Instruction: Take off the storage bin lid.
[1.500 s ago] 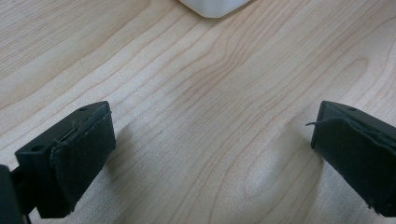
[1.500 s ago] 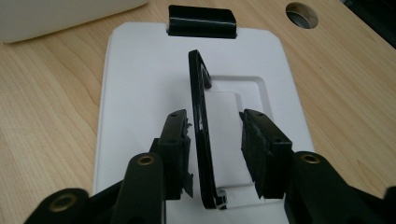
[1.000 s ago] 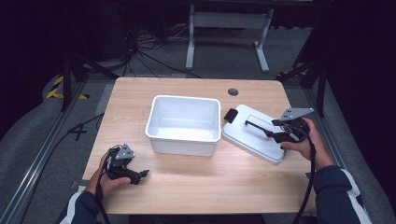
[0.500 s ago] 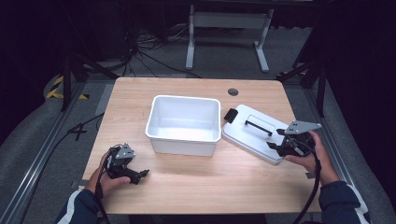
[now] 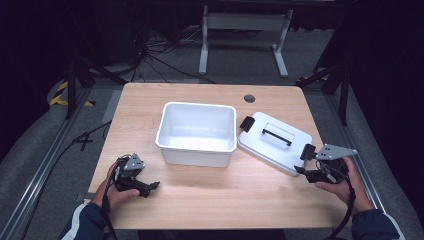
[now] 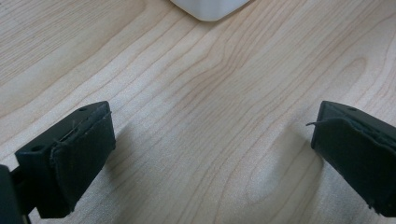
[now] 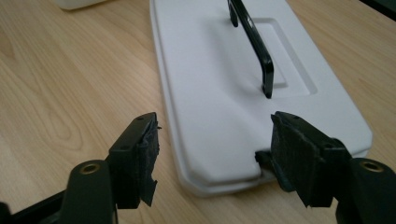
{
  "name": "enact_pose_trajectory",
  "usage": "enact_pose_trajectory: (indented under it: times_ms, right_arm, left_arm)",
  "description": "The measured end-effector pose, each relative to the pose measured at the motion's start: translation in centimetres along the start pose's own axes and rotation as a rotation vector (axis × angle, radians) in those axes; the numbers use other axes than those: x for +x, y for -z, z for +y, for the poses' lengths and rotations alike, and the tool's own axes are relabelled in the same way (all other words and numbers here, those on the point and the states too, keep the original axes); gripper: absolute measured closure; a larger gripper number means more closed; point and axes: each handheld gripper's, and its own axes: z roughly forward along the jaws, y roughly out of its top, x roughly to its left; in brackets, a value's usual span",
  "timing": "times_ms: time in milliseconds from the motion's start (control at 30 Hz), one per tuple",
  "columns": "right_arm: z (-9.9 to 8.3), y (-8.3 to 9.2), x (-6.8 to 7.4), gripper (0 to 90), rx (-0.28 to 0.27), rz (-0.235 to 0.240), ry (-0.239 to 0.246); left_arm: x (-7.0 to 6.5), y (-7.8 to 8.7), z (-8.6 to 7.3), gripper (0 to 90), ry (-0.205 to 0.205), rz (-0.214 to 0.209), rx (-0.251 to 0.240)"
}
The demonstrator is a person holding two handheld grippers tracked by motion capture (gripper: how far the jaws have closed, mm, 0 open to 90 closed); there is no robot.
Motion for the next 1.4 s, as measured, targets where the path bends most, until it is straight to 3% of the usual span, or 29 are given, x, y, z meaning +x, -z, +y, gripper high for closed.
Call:
enact_pose_trajectory:
  times_ms: [333,467,900,1000,1033,1400]
  right_arm:
    - [-2.3,-0.4,0.8,27.6,0.019,-0.008,0.001]
    - [-3.6,-0.8,1.1,24.8,-0.002,-0.003,-0.034]
    - [-6.3,-1.9,1.4,23.4,0.013,0.019,-0.12]
    - [-7.0,-2.2,1.5,22.5,-0.008,0.044,-0.149]
    - [-7.1,-2.1,1.3,21.6,-0.006,0.045,-0.172]
    - [-7.1,-2.2,1.2,21.1,-0.001,0.051,-0.172]
  left_arm:
    - [0.0,0.0,0.0,0.1,-0.001,0.0,0.0]
    - [0.0,0.0,0.0,0.2,0.0,0.0,0.0]
    - [0.0,0.0,0.0,0.1,0.003,-0.003,0.002]
    - [0.0,0.0,0.1,0.1,0.003,-0.007,0.005]
    - [0.0,0.0,0.1,0.1,0.003,-0.006,0.006]
    - [0.1,0.0,0.1,0.1,0.0,-0.007,0.007]
